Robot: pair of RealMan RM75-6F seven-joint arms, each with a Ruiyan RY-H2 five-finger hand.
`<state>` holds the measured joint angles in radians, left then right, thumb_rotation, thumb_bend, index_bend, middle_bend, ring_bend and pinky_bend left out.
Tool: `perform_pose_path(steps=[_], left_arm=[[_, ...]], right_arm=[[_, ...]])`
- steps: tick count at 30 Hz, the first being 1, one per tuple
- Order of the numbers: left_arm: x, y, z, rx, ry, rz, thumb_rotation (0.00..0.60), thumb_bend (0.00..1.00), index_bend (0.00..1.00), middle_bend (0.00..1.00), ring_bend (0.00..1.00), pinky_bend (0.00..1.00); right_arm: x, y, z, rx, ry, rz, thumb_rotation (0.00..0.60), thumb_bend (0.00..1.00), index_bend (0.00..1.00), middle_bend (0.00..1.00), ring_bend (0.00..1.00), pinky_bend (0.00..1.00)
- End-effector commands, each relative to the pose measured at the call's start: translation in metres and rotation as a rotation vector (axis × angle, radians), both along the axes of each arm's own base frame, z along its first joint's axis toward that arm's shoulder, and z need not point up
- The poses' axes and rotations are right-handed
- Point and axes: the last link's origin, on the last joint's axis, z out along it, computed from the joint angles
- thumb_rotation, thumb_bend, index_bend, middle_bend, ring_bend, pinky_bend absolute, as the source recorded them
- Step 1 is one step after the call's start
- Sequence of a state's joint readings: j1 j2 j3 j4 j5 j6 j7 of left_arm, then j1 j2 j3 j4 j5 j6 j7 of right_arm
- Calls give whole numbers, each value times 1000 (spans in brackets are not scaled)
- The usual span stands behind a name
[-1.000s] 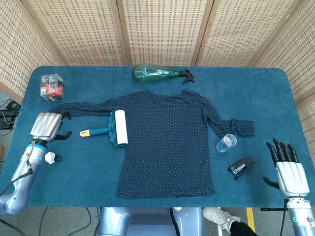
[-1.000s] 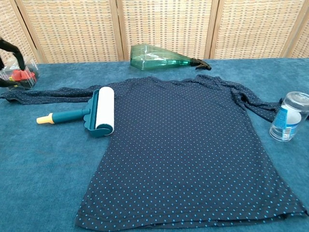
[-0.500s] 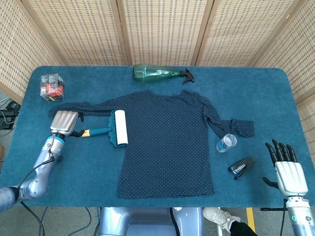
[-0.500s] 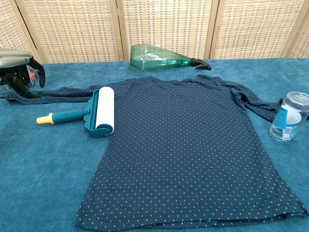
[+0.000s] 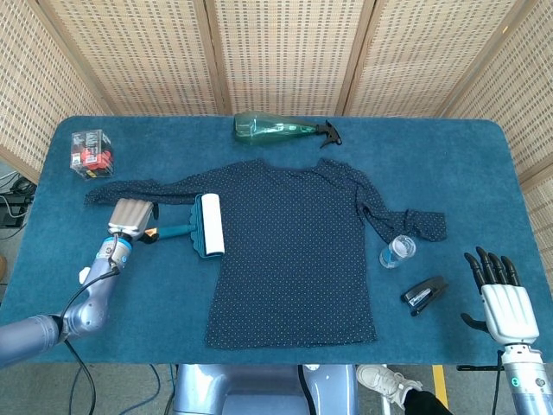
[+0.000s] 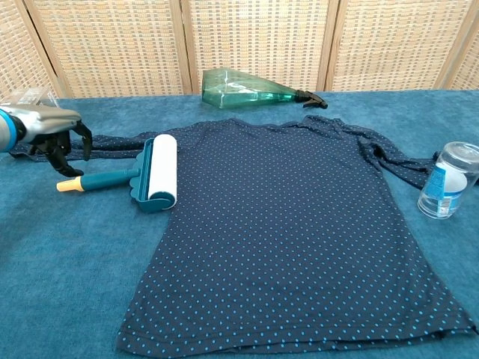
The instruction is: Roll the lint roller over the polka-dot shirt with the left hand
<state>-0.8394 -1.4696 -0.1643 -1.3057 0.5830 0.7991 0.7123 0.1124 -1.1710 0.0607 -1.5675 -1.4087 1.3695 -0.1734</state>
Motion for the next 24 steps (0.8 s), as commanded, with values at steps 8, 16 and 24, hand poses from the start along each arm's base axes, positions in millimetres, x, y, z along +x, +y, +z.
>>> perform_pose_path(steps=[8,16,24], left_arm=[[8,7,-28,-35,14,-4,600,310,425,921,795,699],[13,9,-49,-44,40,-14,600,314,432,921,795,699],[17,8,-54,-30,51,-47,600,628,820,924,798,699]], right_arm=[[-2,-2,-2,4,0,-7,600,59,0,0,0,0],[-2,-2,-4,15,-7,-5,600,59,0,0,0,0],[1,-1,-4,13,-15,8,600,59,0,0,0,0]])
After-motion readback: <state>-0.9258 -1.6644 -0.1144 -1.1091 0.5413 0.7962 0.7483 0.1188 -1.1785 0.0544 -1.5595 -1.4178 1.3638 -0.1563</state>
